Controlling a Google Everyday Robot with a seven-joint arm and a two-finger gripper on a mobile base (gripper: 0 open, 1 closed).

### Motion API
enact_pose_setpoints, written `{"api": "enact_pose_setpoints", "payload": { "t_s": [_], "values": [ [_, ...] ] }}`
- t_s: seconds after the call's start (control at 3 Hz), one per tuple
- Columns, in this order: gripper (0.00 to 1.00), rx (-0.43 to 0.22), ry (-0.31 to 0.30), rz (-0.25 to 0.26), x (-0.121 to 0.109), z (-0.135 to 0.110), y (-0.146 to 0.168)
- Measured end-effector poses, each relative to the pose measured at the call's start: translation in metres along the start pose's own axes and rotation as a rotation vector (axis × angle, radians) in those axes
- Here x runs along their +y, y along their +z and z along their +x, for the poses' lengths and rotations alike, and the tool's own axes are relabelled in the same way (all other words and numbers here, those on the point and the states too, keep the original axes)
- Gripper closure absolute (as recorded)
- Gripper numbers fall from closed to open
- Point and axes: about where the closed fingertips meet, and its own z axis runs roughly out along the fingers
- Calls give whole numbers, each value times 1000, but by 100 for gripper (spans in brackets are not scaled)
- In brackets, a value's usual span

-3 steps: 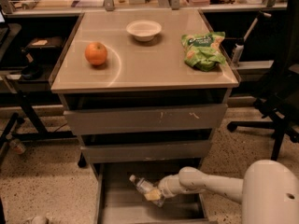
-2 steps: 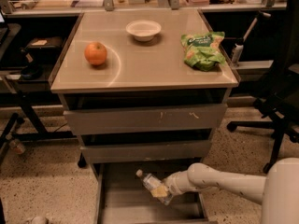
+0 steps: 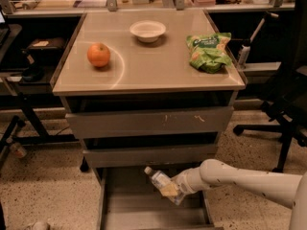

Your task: Pick blue plastic bottle from bottom drawer and place on counter

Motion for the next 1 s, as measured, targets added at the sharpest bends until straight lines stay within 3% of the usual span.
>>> {"api": "enact_pose_setpoints", "payload": {
  "t_s": [0.33, 0.67, 1.0],
  "values": [
    [100, 11, 37, -12, 12, 2, -20],
    [100, 0, 84, 3, 35, 3, -63],
    [100, -10, 99, 58, 57, 5, -119]
  ]
}}
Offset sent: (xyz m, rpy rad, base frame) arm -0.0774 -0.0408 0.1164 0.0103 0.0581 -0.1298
